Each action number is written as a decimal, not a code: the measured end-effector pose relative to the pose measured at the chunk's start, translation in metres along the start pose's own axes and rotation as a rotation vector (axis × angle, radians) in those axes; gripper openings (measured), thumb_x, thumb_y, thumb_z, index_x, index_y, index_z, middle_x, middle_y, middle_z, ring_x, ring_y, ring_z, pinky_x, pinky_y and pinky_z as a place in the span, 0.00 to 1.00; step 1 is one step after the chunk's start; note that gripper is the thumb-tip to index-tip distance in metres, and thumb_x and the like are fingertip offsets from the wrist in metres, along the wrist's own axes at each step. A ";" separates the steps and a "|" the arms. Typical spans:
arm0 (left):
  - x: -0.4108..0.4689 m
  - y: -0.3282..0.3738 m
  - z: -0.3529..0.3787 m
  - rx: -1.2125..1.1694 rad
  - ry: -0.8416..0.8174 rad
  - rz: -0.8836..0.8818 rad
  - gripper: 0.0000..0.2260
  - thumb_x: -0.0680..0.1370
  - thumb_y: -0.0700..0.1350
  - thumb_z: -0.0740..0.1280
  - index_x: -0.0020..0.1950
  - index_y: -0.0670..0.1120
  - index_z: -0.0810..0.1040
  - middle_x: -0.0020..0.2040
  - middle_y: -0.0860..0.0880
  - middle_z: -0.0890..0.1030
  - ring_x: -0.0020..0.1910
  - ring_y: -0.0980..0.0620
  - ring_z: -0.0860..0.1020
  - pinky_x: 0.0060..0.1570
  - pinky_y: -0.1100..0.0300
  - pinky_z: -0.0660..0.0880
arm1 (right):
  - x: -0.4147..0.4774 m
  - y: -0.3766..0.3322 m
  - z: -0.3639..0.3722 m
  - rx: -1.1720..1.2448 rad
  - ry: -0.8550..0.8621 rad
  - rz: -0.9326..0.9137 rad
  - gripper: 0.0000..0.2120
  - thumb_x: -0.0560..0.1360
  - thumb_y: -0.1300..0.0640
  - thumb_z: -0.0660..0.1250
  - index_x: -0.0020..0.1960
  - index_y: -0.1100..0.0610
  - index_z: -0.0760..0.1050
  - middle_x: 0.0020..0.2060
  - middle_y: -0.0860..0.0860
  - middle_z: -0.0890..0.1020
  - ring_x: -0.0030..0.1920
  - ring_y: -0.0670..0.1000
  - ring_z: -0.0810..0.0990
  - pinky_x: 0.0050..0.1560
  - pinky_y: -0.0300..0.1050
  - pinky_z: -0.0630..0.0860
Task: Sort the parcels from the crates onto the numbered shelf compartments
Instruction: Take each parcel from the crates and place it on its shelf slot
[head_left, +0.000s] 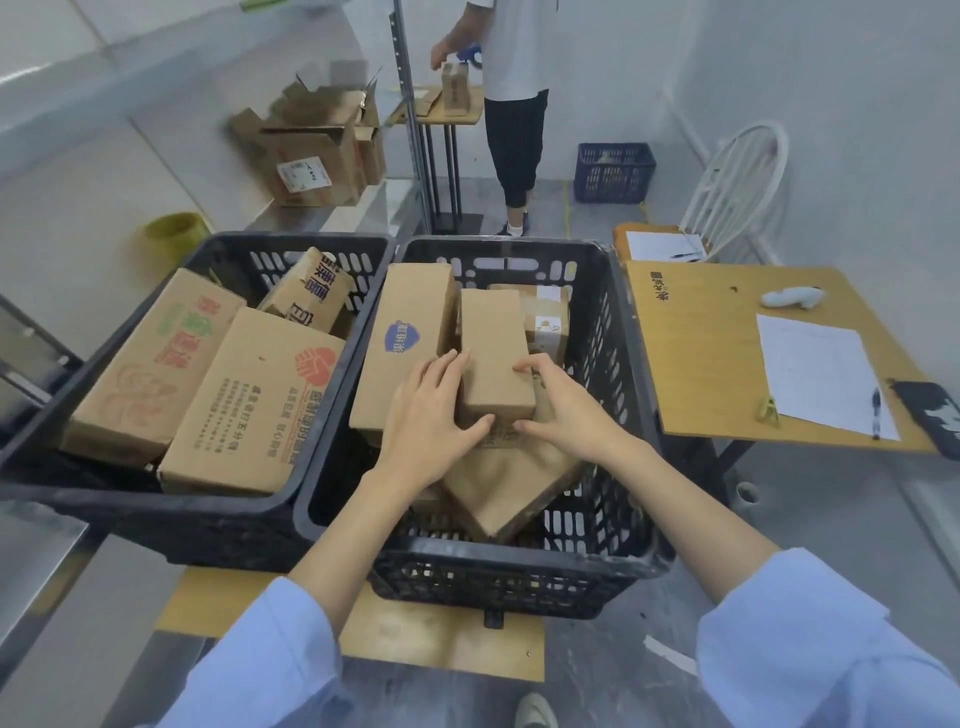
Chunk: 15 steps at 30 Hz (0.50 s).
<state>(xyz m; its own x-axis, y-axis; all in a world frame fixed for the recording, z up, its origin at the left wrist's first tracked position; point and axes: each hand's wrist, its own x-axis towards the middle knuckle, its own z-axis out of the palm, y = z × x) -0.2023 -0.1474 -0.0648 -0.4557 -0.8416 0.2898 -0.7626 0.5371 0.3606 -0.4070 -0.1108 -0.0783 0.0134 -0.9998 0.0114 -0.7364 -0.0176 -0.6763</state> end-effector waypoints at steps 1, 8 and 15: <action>0.000 0.002 0.001 0.003 -0.001 0.006 0.35 0.75 0.59 0.68 0.78 0.48 0.61 0.74 0.51 0.67 0.74 0.52 0.60 0.71 0.54 0.60 | -0.001 0.001 0.000 0.010 0.001 0.003 0.32 0.72 0.56 0.75 0.69 0.47 0.61 0.70 0.50 0.70 0.68 0.51 0.71 0.65 0.55 0.73; -0.002 0.010 0.013 -0.057 0.064 -0.006 0.34 0.72 0.56 0.72 0.75 0.48 0.66 0.71 0.51 0.72 0.72 0.52 0.62 0.69 0.53 0.61 | 0.001 0.006 0.003 0.215 0.016 0.030 0.30 0.72 0.55 0.76 0.65 0.47 0.62 0.67 0.47 0.70 0.68 0.50 0.70 0.66 0.48 0.70; -0.002 0.010 0.015 -0.238 0.111 -0.084 0.33 0.72 0.53 0.74 0.74 0.50 0.66 0.69 0.52 0.72 0.69 0.54 0.66 0.70 0.52 0.64 | -0.004 0.006 0.008 0.422 0.091 0.045 0.35 0.69 0.59 0.79 0.67 0.46 0.63 0.65 0.41 0.69 0.66 0.44 0.69 0.61 0.33 0.67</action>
<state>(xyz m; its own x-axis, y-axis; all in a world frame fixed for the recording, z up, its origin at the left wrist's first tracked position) -0.2164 -0.1413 -0.0747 -0.3320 -0.8797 0.3405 -0.6601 0.4745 0.5823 -0.4061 -0.1071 -0.0879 -0.0862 -0.9959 0.0270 -0.3930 0.0091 -0.9195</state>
